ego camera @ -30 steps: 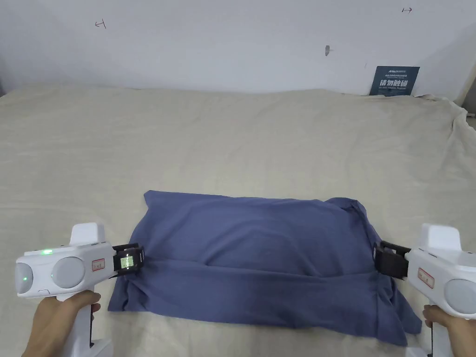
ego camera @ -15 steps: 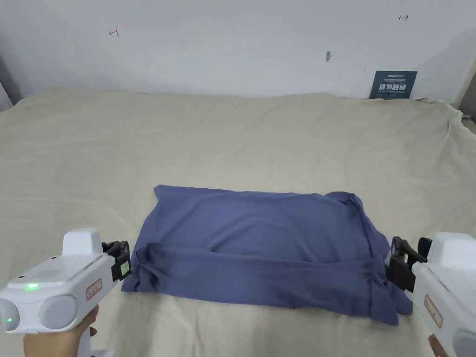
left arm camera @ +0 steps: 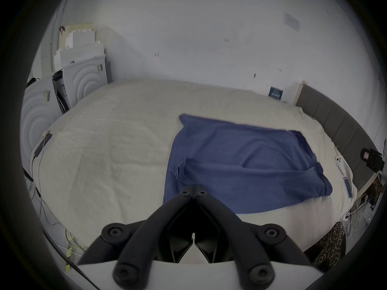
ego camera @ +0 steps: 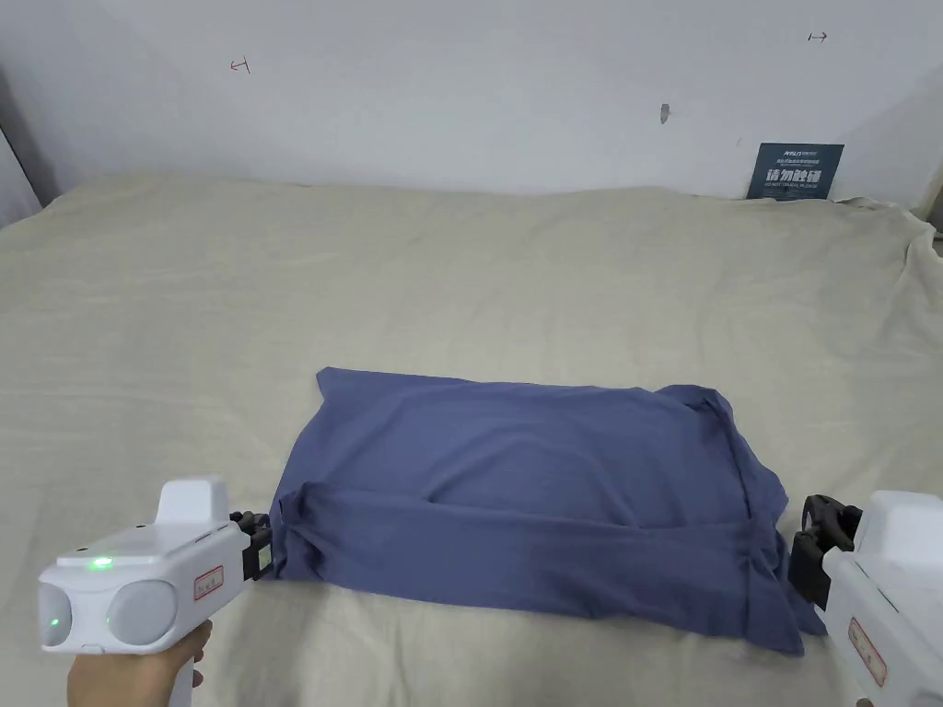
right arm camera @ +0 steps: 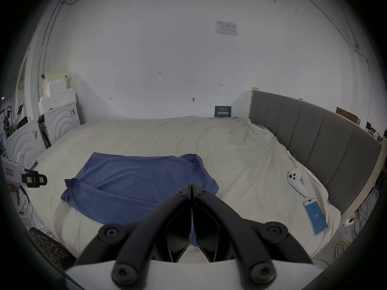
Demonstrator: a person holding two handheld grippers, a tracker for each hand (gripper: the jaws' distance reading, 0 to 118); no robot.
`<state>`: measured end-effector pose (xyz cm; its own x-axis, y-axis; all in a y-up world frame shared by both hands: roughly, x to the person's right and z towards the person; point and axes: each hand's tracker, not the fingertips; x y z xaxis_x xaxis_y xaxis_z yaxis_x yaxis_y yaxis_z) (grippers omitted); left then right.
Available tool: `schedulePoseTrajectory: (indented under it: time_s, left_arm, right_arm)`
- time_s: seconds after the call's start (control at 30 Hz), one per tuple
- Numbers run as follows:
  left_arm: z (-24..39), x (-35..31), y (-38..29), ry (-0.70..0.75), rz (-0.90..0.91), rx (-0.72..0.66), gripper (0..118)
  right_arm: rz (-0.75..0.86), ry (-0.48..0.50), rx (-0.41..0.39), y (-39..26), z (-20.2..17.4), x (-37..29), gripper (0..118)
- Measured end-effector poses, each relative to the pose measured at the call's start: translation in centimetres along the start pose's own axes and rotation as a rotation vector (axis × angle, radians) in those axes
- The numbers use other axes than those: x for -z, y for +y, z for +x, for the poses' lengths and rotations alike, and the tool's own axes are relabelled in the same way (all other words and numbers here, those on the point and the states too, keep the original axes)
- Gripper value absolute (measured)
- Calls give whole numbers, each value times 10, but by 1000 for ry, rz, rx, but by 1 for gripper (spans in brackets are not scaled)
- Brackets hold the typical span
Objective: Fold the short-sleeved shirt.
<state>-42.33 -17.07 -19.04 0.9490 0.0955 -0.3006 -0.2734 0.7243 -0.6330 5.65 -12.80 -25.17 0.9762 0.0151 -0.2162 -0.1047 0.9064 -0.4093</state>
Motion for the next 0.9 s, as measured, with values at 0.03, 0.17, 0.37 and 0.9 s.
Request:
schedulePoseTrajectory:
  time_s: [0.03,0.17,0.37,0.9]
  left_arm:
    - [-2,9,1,1,-11,-2,0]
    - [-13,52,6,18,-168,-51,15]
    - [-27,104,2,62,-308,-89,77]
    - [-16,101,-2,33,-247,2,6]
  right_arm:
    - [-4,-1,0,-1,2,3,0]
    - [-25,0,2,-3,4,12,0]
    - [-66,-3,2,-6,7,25,0]
    - [-353,-58,106,-53,41,81,48]
